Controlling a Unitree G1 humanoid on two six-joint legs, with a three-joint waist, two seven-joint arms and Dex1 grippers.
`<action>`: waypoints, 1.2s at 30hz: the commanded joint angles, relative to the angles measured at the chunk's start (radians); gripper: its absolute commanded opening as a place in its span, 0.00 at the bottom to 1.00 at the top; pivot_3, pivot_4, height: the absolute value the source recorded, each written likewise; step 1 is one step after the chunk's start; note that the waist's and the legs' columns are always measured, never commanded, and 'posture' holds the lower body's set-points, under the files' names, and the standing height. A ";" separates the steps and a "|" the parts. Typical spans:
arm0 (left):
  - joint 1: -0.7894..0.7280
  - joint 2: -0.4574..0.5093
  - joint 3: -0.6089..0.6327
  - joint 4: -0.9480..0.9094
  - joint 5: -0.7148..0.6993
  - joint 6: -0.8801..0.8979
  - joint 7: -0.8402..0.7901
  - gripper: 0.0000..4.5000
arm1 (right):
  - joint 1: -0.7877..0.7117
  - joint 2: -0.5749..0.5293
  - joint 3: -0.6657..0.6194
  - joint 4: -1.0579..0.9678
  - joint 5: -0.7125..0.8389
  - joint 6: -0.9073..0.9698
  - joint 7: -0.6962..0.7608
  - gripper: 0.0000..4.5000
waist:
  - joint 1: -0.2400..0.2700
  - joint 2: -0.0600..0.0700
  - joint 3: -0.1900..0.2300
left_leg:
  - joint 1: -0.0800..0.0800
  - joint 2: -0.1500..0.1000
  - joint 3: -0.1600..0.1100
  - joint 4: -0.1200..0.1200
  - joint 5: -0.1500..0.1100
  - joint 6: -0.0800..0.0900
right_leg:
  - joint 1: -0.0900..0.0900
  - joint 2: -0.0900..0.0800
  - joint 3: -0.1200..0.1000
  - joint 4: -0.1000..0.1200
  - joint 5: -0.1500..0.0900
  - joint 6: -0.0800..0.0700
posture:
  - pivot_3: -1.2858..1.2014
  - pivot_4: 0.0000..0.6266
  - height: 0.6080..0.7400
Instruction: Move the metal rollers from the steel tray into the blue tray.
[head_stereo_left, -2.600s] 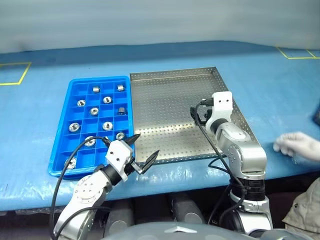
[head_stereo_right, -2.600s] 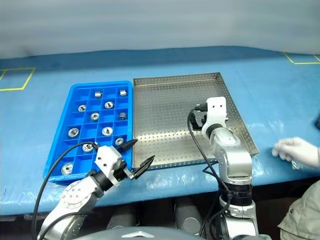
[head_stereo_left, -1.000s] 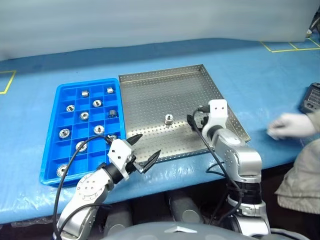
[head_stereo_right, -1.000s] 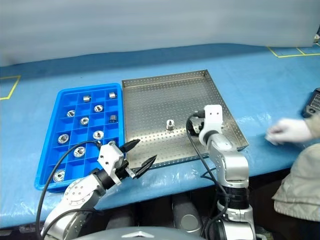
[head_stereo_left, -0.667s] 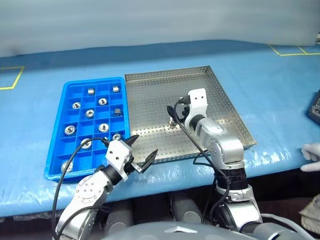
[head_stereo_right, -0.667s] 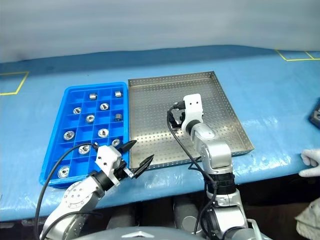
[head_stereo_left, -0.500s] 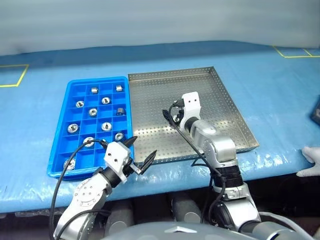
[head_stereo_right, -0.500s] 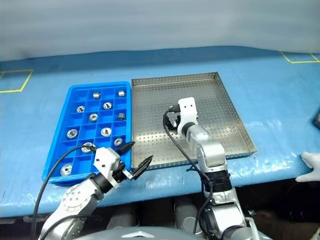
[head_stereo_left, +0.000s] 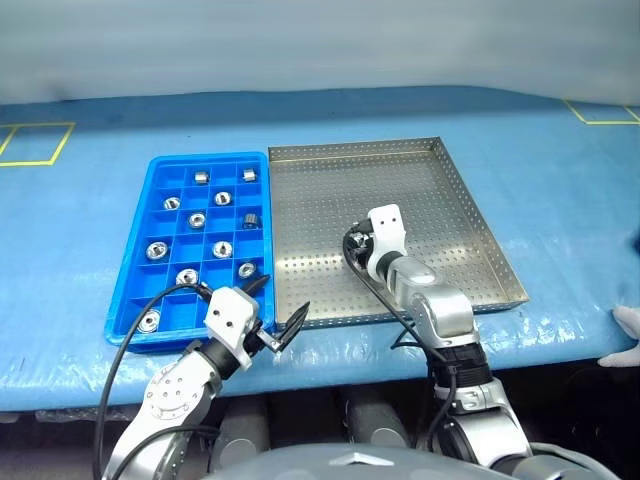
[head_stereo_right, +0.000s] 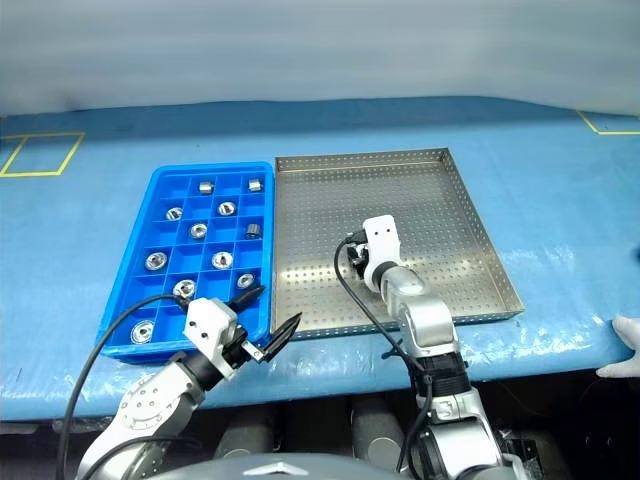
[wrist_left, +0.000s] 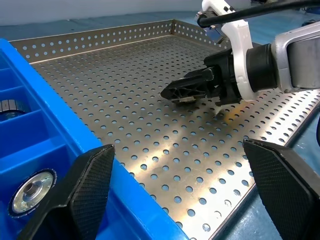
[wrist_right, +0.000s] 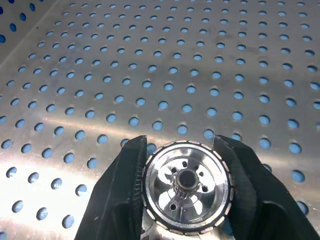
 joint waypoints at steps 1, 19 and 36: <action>0.007 -0.004 0.004 -0.055 0.003 -0.019 0.007 1.00 | 0.008 -0.032 0.015 -0.114 0.008 0.051 0.028 0.39 | 0.001 0.000 0.000 | 0.000 0.000 0.000 0.000 0.000 0.000 | 0.000 0.000 0.000 0.000 0.000 0.000 | 0.55 0.24 1.00; 0.261 -0.124 0.139 -0.122 0.094 -0.219 0.176 1.00 | -0.306 0.005 0.293 -0.181 0.100 0.065 0.330 0.39 | 0.060 -0.001 0.000 | -0.001 0.001 -0.001 -0.003 0.000 0.000 | -0.002 0.000 -0.003 -0.001 -0.001 -0.002 | 0.64 0.24 1.00; 0.505 -0.189 0.094 -0.146 0.153 -0.362 0.223 1.00 | -0.229 0.000 0.499 -0.036 0.087 0.039 0.494 0.39 | 0.170 -0.004 0.003 | -0.004 0.000 0.000 -0.002 0.000 0.000 | -0.006 -0.002 -0.004 -0.003 -0.003 -0.005 | 0.69 0.24 1.00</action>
